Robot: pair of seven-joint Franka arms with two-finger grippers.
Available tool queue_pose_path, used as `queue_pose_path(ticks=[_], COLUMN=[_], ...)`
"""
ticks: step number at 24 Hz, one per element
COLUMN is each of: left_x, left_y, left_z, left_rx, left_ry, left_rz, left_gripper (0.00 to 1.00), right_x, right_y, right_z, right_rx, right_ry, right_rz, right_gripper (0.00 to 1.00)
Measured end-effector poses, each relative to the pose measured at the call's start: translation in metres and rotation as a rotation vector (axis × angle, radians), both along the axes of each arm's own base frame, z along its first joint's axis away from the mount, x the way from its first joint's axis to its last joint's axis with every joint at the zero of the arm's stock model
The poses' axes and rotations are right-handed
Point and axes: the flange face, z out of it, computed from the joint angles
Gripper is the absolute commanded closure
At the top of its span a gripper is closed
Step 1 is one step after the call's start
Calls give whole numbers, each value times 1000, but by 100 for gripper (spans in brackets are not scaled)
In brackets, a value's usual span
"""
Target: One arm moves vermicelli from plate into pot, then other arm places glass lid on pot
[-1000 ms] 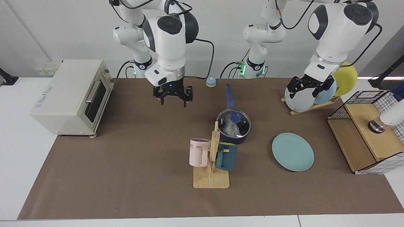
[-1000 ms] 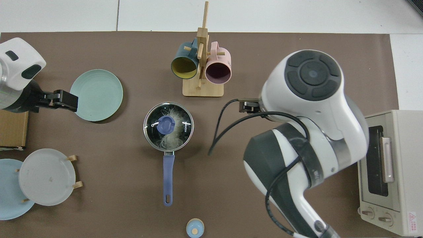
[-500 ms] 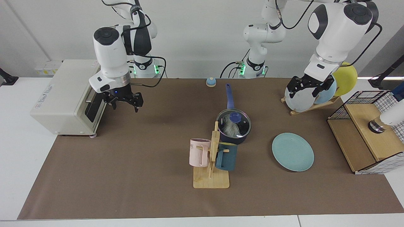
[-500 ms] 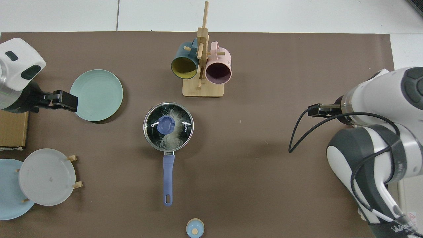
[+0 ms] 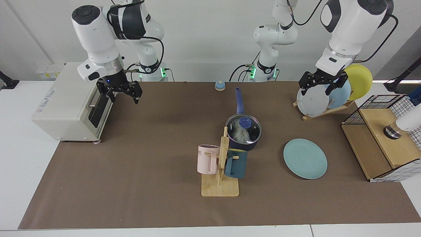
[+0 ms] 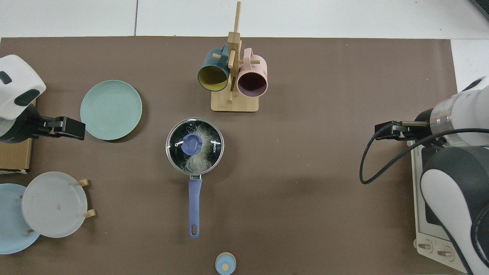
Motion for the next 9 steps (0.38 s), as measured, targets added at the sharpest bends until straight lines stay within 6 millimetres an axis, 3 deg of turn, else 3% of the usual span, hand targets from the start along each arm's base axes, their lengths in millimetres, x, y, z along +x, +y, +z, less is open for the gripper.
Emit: queue_pose_path(ticks=[3,9], left_x=[-4,-2], left_y=[0,0], left_z=[0,-2], left_rx=[-1,-2], left_ry=[-5,-26], left_rz=[-10,-31], left_gripper=[0,0], right_x=[-2,-2], right_y=[0,-2], right_z=[11,13], right_rx=[4,6], right_ry=[-7,-10], right_rz=[-1,-5], right_gripper=[1,1])
